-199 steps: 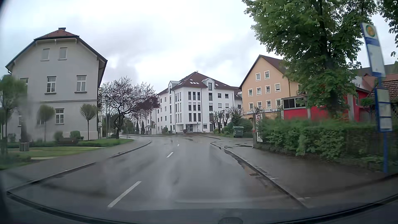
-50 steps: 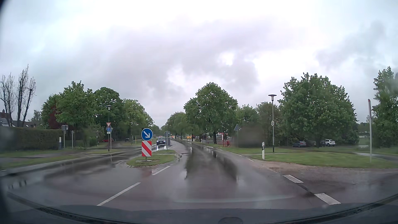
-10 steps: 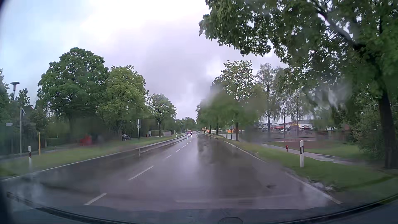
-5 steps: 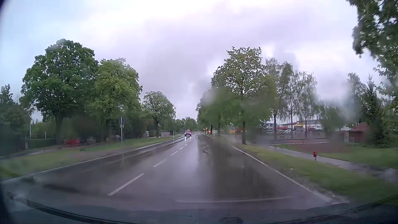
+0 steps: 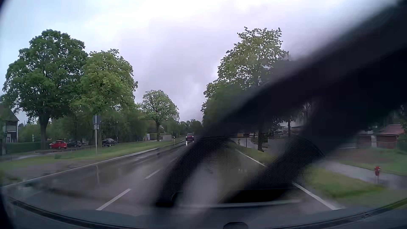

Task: Follow the waypoints while adhering to traffic rules and regulations

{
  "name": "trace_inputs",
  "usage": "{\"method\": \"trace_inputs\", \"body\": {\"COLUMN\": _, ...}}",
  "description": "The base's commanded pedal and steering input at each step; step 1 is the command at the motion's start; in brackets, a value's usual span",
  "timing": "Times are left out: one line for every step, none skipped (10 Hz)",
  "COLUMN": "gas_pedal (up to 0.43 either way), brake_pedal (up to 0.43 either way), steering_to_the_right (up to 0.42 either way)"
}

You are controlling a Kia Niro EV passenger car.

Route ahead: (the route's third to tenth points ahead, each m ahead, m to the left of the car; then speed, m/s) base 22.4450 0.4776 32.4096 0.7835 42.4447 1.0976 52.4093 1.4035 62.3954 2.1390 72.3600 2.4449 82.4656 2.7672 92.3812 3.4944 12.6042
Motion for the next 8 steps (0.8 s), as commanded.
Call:
{"method": "trace_inputs", "body": {"gas_pedal": 0.169, "brake_pedal": 0.0, "steering_to_the_right": -0.01}}
{"method": "trace_inputs", "body": {"gas_pedal": 0.157, "brake_pedal": 0.0, "steering_to_the_right": -0.01}}
{"method": "trace_inputs", "body": {"gas_pedal": 0.157, "brake_pedal": 0.0, "steering_to_the_right": -0.01}}
{"method": "trace_inputs", "body": {"gas_pedal": 0.15, "brake_pedal": 0.0, "steering_to_the_right": -0.01}}
{"method": "trace_inputs", "body": {"gas_pedal": 0.138, "brake_pedal": 0.0, "steering_to_the_right": -0.01}}
{"method": "trace_inputs", "body": {"gas_pedal": 0.138, "brake_pedal": 0.0, "steering_to_the_right": -0.009}}
{"method": "trace_inputs", "body": {"gas_pedal": 0.15, "brake_pedal": 0.0, "steering_to_the_right": -0.01}}
{"method": "trace_inputs", "body": {"gas_pedal": 0.15, "brake_pedal": 0.0, "steering_to_the_right": -0.009}}
